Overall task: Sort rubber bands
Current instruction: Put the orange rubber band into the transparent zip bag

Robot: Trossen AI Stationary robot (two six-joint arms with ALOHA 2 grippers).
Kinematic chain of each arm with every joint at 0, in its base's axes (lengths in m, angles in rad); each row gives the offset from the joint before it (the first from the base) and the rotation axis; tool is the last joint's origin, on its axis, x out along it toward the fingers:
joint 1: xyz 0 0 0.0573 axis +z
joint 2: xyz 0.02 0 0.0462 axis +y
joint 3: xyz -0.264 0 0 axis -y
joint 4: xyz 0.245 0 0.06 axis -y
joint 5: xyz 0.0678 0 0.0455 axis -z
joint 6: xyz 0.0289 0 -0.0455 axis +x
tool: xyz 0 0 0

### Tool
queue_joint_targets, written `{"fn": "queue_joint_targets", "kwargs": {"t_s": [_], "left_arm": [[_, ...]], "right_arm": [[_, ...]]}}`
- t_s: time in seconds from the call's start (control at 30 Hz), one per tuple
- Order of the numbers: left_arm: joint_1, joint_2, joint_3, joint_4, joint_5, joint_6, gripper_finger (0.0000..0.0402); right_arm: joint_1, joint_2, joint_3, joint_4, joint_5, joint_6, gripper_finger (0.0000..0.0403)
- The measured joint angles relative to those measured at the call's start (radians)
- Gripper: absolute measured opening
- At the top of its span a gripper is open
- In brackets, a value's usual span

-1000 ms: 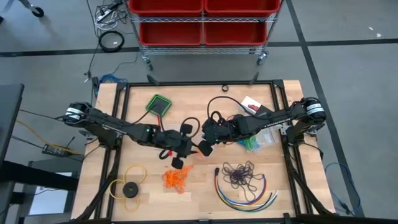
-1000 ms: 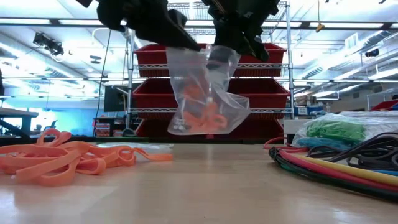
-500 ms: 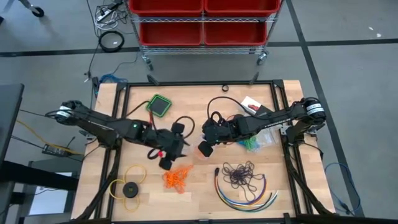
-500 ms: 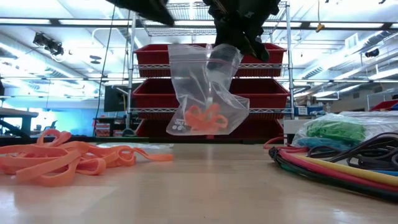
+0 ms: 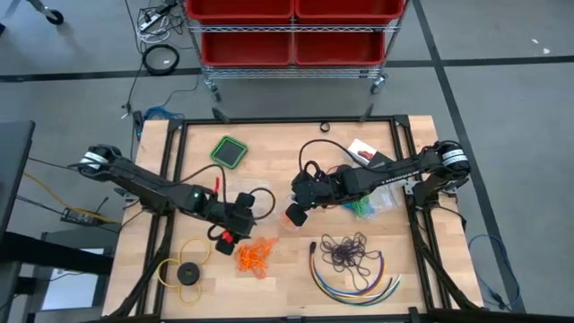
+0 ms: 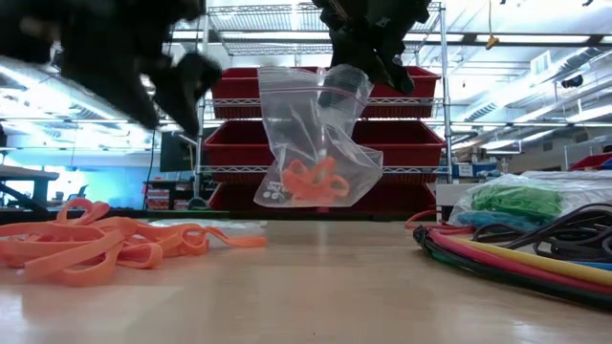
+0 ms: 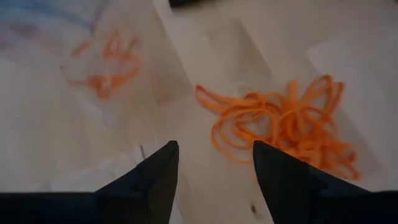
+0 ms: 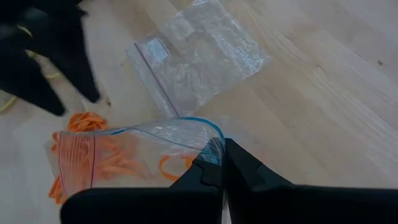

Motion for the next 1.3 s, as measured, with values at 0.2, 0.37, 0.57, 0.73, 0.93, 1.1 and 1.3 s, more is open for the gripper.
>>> {"fn": "queue_joint_targets", "kwargs": {"t_s": [0.2, 0.37, 0.57, 0.73, 0.93, 1.1, 1.3], "left_arm": [[0.044, 0.001, -0.206, 0.296, 0.1, -0.089, 0.0213], [0.056, 0.038, -0.294, 0.425, 0.14, -0.157, 0.0201], [0.056, 0.107, -0.307, 0.531, 0.208, -0.208, 0.0173], [0.062, 0.175, -0.307, 0.558, 0.166, -0.234, 0.0162], [0.071, 0.24, -0.303, 0.596, 0.16, -0.255, 0.016], [0.073, 0.252, -0.303, 0.605, 0.133, -0.243, 0.012], [0.073, 0.254, -0.304, 0.611, 0.112, -0.176, 0.0011]], "right_arm": [[-0.001, 0.0, 0.0, 0.0, 0.0, -0.003, 0.0], [-0.003, 0.0, 0.0, 0.003, 0.001, -0.005, 0.0], [-0.003, 0.0, 0.0, 0.01, 0.003, -0.005, 0.0], [-0.003, 0.0, 0.0, 0.009, 0.003, -0.005, 0.0], [-0.003, 0.0, 0.0, 0.008, 0.003, -0.008, 0.0], [-0.003, 0.0, 0.0, 0.008, 0.002, -0.008, 0.0], [-0.003, 0.0, 0.0, 0.008, 0.002, -0.008, 0.0]]}}
